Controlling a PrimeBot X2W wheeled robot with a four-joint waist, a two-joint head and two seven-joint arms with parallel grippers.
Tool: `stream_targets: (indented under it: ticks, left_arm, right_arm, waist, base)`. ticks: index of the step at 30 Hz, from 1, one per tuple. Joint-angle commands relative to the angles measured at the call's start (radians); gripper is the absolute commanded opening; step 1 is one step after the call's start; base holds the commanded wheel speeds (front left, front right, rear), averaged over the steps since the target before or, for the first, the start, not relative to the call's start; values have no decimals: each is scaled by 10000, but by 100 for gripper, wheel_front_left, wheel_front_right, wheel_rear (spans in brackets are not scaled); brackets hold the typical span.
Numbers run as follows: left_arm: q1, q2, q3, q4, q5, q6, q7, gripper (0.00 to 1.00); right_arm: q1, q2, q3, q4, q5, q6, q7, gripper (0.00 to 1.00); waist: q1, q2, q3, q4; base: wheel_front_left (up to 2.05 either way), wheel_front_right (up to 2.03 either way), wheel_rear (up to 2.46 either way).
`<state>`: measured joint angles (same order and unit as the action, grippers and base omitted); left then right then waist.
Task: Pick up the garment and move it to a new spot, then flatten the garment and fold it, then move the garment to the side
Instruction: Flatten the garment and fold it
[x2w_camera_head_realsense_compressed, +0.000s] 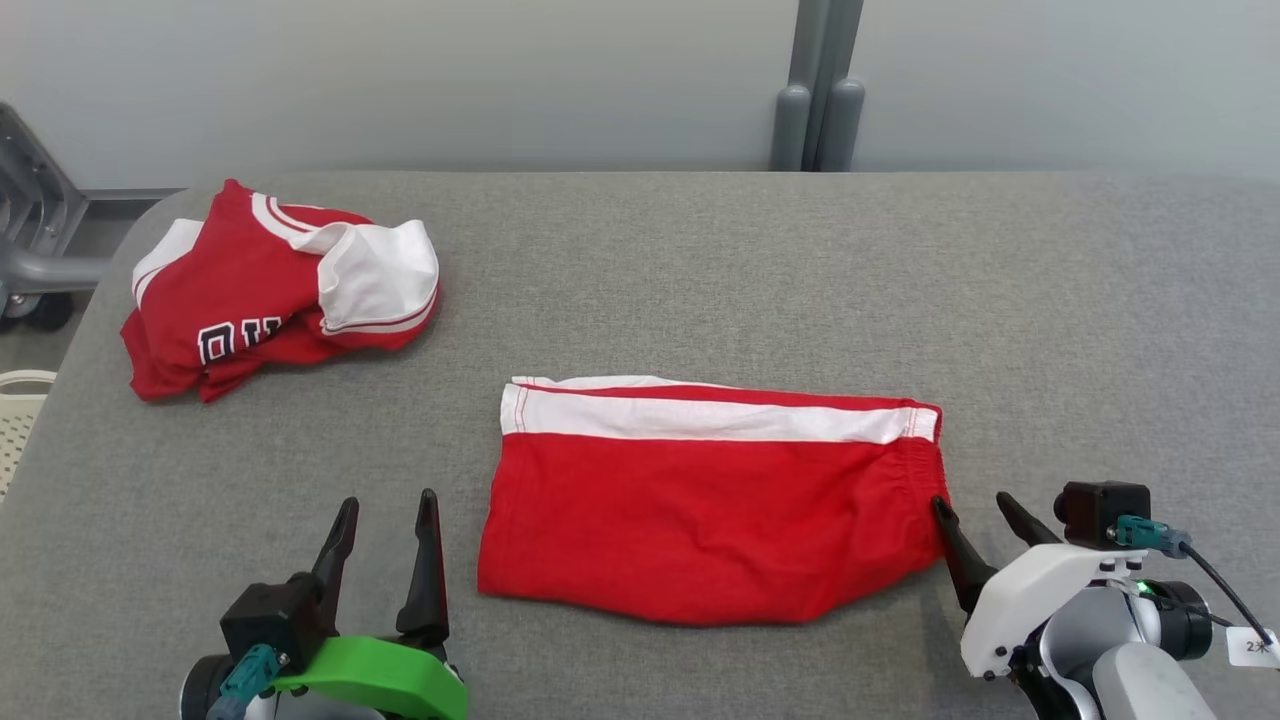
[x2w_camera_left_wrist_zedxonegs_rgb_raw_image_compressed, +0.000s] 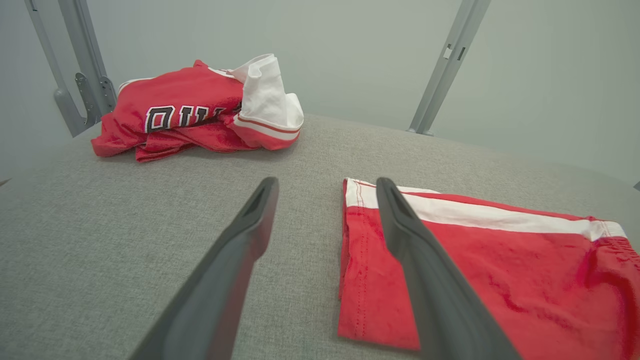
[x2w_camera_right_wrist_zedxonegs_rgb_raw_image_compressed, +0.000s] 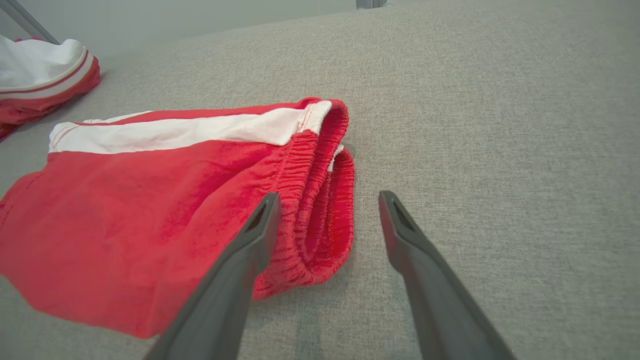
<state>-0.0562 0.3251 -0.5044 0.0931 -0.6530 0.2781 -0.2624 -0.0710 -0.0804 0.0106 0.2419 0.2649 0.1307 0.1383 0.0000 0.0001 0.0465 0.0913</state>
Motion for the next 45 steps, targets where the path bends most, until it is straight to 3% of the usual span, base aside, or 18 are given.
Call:
stream_targets:
  ticks: [1, 10, 20, 22, 25, 26, 31, 36, 45]
  left_arm:
    - [76, -37, 28, 49, 91, -67, -32, 100]
    - [169, -135, 34, 231, 136, -176, -32, 100]
    - [145, -198, 141, 331, 199, -276, -33, 100]
    - [94, -218, 150, 346, 218, -290, -33, 100]
    - [42, -237, 142, 370, 213, -303, -33, 100]
    - [31, -236, 133, 377, 213, -305, -33, 100]
    - [15, -179, 115, 411, 203, -291, -29, 100]
    - [-18, -142, 65, 327, 232, -282, 24, 100]
    - [-264, -155, -28, 217, 313, -289, 60, 100]
  right_arm:
    - [-290, -113, 55, 423, 74, 1, -44, 100]
    - [-904, -90, -171, 2301, 533, 1, -272, 100]
    - [-1279, 121, -126, 3353, 1550, 1, -305, 98]
    - [-1412, 159, -52, 3523, 1820, 1, -288, 42]
    - [-1575, 204, 19, 3803, 2166, 1, -276, 5]
    - [-1621, 214, 43, 3879, 2314, 1, -289, 0]
    - [-1875, 233, 136, 3905, 3135, 2, -346, 0]
    - [-1971, -239, 248, 3436, 3768, 1, 31, 0]
    - [-1840, -1991, -533, 2330, 3697, 1, 1291, 0]
  waist:
    - [0, -1, 45, 292]
    - [0, -1, -10, 713]
    - [0, -1, 129, 714]
    - [0, -1, 155, 699]
    - [0, -1, 167, 676]
    - [0, -1, 169, 671]
    - [0, -1, 145, 582]
    - [0, -1, 125, 319]
    - [0, -1, 110, -376]
  base:
    - [0, 0, 0]
    - [0, 0, 0]
    - [0, 0, 0]
    - [0, 0, 0]
    - [0, 0, 0]
    - [0, 0, 0]
    - [0, 0, 0]
    - [0, 0, 0]
    - [0, 0, 0]
